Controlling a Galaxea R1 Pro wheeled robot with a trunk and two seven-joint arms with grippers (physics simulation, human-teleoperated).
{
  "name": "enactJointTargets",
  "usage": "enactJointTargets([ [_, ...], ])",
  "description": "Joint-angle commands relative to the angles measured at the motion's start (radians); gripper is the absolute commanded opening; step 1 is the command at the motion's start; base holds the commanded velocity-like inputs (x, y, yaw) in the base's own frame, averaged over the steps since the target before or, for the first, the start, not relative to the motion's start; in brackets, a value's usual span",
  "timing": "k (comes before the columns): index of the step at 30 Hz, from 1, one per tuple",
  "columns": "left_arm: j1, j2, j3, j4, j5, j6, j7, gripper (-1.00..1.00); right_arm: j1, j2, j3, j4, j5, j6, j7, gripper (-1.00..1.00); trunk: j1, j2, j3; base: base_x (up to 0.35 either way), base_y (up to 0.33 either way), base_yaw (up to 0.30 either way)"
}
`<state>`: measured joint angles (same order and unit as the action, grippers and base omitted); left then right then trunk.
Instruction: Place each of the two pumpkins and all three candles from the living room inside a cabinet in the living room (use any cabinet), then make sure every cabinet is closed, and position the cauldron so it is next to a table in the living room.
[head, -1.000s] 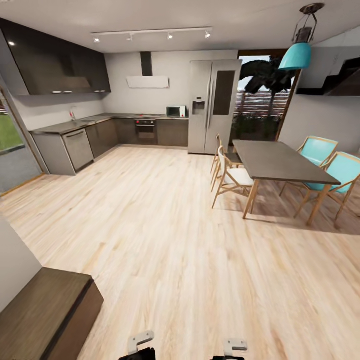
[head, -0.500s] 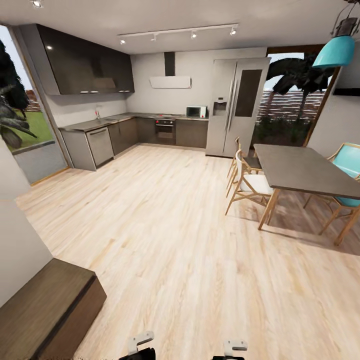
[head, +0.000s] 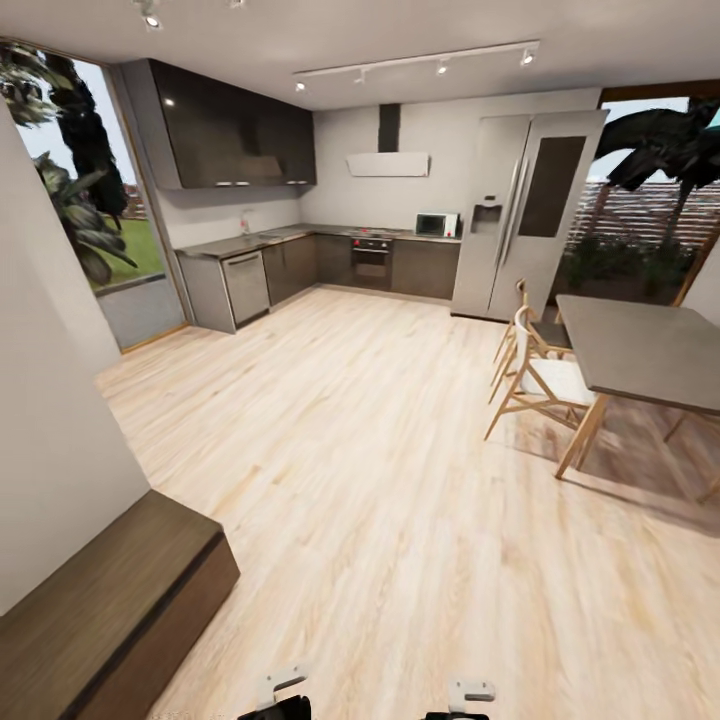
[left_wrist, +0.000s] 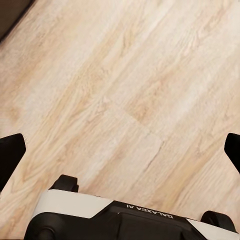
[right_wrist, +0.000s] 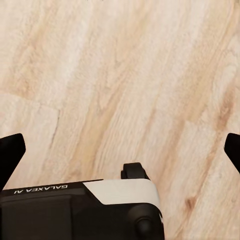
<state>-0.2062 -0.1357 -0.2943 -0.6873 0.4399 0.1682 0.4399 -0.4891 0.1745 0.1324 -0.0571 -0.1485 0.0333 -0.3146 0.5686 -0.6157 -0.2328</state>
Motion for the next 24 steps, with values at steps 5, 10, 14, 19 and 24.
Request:
enactJointTargets([
  [5, -0.001, 0.001, -0.005, -0.001, 0.006, 0.004, 0.009, 1.00, 0.000, 0.000, 0.009, -0.001, -0.010, 0.004, -0.005, 1.00, 0.000, -0.001, -0.002, 0.000, -0.003, 0.276],
  [10, -0.001, 0.001, -0.005, -0.001, 0.006, 0.004, 0.009, 1.00, 0.000, 0.000, 0.009, -0.001, -0.010, 0.004, -0.005, 1.00, 0.000, -0.001, -0.002, 0.000, -0.001, 0.276],
  [14, -0.001, 0.001, -0.005, -0.001, 0.006, 0.004, 0.009, 1.00, 0.000, 0.000, 0.009, -0.001, -0.010, 0.004, -0.005, 1.00, 0.000, -0.001, -0.002, 0.000, 0.000, 0.276],
  [19, -0.001, 0.001, -0.005, -0.001, 0.006, 0.004, 0.010, 1.00, 0.000, 0.000, 0.009, -0.001, -0.011, 0.004, -0.004, 1.00, 0.000, -0.001, -0.002, 0.000, 0.000, 0.276],
  [24, -0.001, 0.001, -0.005, -0.001, 0.006, 0.004, 0.010, 1.00, 0.000, 0.000, 0.008, -0.001, -0.011, 0.004, -0.004, 1.00, 0.000, -0.001, -0.002, 0.000, -0.023, 0.276],
])
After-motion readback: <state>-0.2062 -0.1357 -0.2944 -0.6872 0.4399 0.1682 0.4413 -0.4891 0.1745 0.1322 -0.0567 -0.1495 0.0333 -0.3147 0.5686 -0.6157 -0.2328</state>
